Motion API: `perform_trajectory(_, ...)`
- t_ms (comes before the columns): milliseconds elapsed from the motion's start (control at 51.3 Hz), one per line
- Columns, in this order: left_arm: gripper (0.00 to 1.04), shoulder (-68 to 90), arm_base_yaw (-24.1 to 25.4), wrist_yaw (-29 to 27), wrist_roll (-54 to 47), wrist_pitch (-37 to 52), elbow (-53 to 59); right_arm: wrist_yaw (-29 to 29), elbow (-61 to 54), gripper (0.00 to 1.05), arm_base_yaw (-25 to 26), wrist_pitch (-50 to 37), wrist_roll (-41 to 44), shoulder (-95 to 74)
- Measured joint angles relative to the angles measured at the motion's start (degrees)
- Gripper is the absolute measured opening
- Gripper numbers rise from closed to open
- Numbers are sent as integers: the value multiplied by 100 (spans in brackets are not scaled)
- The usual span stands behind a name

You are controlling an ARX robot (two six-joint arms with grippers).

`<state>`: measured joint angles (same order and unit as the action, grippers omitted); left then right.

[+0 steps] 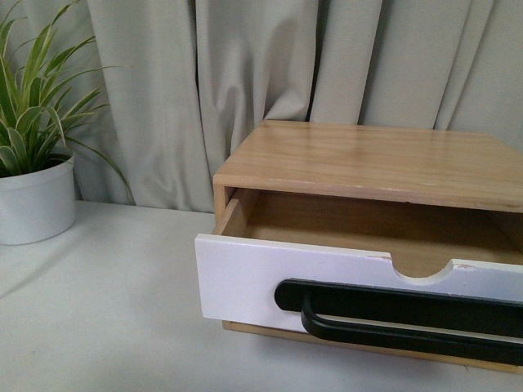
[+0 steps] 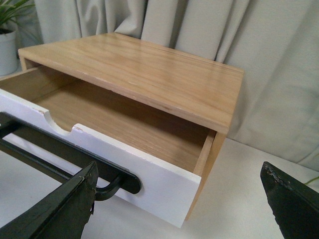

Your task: Pull drawer

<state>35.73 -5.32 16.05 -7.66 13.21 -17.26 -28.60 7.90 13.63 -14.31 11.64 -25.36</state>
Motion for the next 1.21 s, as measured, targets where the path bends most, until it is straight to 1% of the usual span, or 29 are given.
perform_trajectory(117, 98, -651, 385, -15, 487, -442, 140, 319, -72, 96, -63, 273, -306, 442)
perform_trajectory(175, 98, -1032, 540, -125, 748, -841, 214, 417, -79, 96, -105, 363, -466, 597)
perform_trajectory(214, 98, -1165, 581, -201, 914, -975, 289, 420, -79, 96, -118, 367, -522, 621)
perform_trajectory(390, 98, -1189, 599, -221, 1078, -990, 313, 431, -79, 96, -125, 367, -595, 625)
perform_trajectory(409, 98, -1193, 599, -221, 1078, -990, 313, 544, -85, 95, -160, 363, -623, 638)
perform_trajectory(429, 98, -1193, 599, -221, 1080, -990, 313, 1049, -122, 89, -302, 339, -756, 713)
perform_trajectory(448, 98, -1207, 595, -317, 1062, -957, 326, 1207, -136, 88, -352, 339, -789, 734)
perform_trajectory(468, 97, -1220, 588, -356, 1051, -929, 337, 1495, -166, 84, -437, 339, -846, 785)
perform_trajectory(487, 94, -1261, 566, -638, 1010, -754, 407, 1725, -195, 81, -501, 339, -887, 820)
perform_trajectory(506, 89, -1303, 549, -957, 966, -540, 505, 1829, -219, 78, -555, 341, -905, 846)
perform_trajectory(545, 83, -1370, 542, -1327, 925, -334, 632, 2463, -271, 70, -852, 376, -977, 949)
perform_trajectory(565, 77, -1445, 542, -1526, 903, -267, 721, 2715, -302, 65, -1045, 393, -1008, 1003)
perform_trajectory(584, 71, -1515, 551, -1593, 890, -245, 780, 2811, -330, 59, -1185, 413, -1040, 1054)
perform_trajectory(662, 59, -1639, 546, -1604, 866, -232, 896, 2796, -380, 47, -1320, 450, -1056, 1150)
perform_trajectory(721, 51, -1696, 542, -1593, 848, -232, 966, 2811, -407, 38, -1335, 474, -1062, 1211)
perform_trajectory(779, 40, -1784, 533, -1604, 831, -234, 1056, 2835, -450, 27, -1340, 511, -1069, 1285)
perform_trajectory(799, 36, -1816, 533, -1604, 828, -236, 1086, 2839, -457, 25, -1340, 518, -1069, 1298)
perform_trajectory(818, 34, -1834, 533, -1604, 826, -236, 1099, 2837, -470, 22, -1340, 531, -1069, 1325)
perform_trajectory(857, 27, -1902, 533, -1604, 820, -243, 1141, 2837, -492, 15, -1340, 564, -1069, 1373)
perform_trajectory(896, 16, -1996, 533, -1602, 815, -264, 1193, 2837, -522, 4, -1340, 599, -1073, 1447)
perform_trajectory(916, 13, -2026, 533, -1604, 815, -275, 1213, 2837, -527, 1, -1340, 634, -1073, 1484)
perform_trajectory(935, 7, -2074, 533, -1602, 813, -289, 1246, 2837, -522, 1, -1342, 885, -1078, 1681)
perform_trajectory(955, 4, -2111, 533, -1600, 822, -308, 1268, 2835, -525, 1, -1342, 1086, -1084, 1814)
perform_trajectory(994, 4, -2177, 533, -1604, 804, -337, 1311, 2833, -643, 1, -1342, 1397, -1086, 2251)
perform_trajectory(1208, 4, -2446, 531, -1602, 796, -472, 1447, 2837, -752, 1, -1342, 1421, -1088, 2503)
